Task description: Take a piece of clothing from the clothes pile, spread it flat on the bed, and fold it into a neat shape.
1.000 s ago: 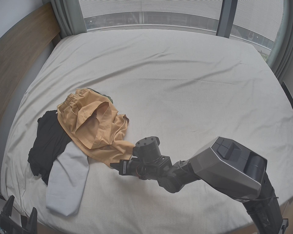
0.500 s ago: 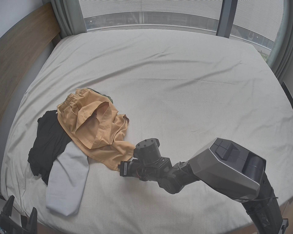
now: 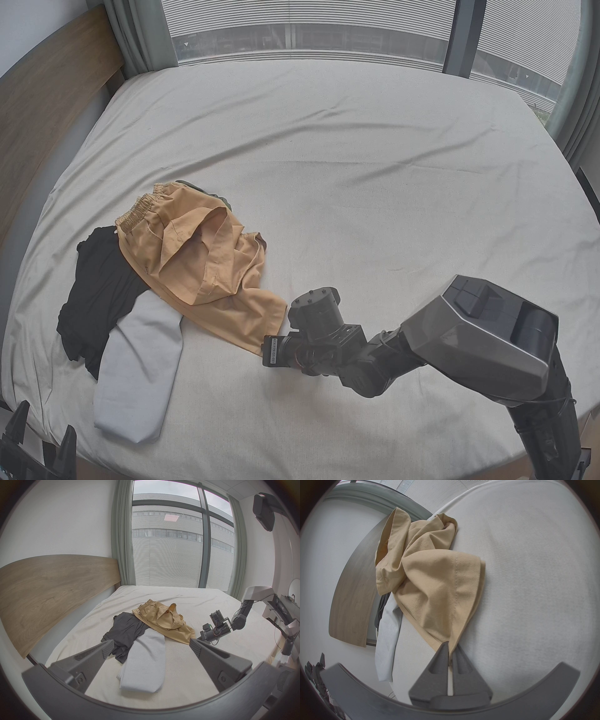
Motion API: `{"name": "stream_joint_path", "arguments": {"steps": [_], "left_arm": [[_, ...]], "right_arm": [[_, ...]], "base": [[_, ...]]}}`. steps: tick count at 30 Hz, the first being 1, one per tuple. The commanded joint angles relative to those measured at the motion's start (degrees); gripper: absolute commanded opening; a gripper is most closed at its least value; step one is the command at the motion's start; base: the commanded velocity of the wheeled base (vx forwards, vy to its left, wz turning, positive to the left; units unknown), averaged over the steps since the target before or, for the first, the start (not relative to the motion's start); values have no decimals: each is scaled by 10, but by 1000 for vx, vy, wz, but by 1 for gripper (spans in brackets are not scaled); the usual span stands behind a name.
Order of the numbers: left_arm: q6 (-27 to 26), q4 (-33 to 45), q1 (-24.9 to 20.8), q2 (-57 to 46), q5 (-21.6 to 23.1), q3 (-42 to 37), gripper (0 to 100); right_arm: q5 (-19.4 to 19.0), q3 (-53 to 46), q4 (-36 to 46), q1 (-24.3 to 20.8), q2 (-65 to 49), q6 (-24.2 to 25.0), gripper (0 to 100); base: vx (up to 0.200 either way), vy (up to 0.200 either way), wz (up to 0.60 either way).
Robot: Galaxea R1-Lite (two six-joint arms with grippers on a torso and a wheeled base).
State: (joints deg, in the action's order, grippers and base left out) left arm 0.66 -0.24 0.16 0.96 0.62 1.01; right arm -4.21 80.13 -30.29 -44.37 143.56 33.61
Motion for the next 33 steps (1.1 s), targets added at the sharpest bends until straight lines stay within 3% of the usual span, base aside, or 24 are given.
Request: {"name": "stream_joint_path", "arguments": {"steps": [1, 21, 33], "left_arm": [[0, 0, 0, -9, 0, -10, 100], [0, 0, -1, -9, 1, -10, 100], [0, 0, 0, -9, 1, -10, 100]], "right_arm": [[1, -17, 1, 3, -22, 0, 0], [12, -155, 1, 10, -114, -1, 0], [28, -287, -4, 11, -182, 1, 0]], "base": [[0, 0, 0], [0, 0, 0], [0, 0, 0]]}}
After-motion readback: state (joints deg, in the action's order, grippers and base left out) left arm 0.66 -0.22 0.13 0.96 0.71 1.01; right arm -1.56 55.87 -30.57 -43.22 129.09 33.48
